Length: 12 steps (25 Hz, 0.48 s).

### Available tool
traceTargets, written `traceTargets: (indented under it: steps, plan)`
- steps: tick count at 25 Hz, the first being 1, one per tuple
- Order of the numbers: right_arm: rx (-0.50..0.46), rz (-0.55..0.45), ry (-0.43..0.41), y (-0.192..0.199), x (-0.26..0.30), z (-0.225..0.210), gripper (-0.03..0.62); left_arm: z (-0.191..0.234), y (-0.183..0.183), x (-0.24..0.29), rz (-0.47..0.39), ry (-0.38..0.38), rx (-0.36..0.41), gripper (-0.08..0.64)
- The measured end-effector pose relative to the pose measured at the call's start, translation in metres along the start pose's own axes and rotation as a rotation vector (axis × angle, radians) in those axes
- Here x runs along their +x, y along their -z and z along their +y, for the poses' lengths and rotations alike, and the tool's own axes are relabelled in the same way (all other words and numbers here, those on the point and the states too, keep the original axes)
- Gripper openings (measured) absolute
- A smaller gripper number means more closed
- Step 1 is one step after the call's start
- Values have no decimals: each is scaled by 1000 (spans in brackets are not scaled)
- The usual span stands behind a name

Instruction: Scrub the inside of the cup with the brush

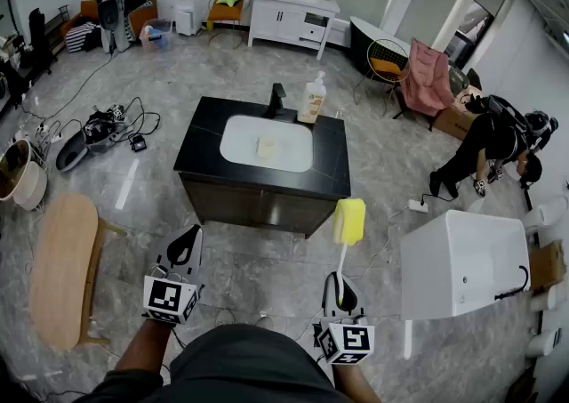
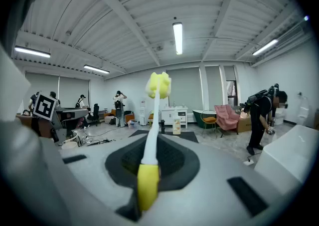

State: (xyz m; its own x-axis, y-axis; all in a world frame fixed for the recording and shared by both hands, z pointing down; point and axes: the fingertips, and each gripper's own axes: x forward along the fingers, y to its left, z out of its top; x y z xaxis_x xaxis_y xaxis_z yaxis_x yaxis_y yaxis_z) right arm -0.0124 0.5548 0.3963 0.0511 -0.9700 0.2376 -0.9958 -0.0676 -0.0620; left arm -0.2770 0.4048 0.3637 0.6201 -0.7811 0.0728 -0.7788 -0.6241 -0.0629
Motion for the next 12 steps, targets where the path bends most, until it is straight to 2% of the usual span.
traceTargets:
  steps: [8,12]
  plan:
    - [11,19,-10,-2,2,4,23,0,-3,3,1,5,6,3]
    - [-7,-11,-2,-3,5,-4,23,-3,-2,4,5,10,0,3]
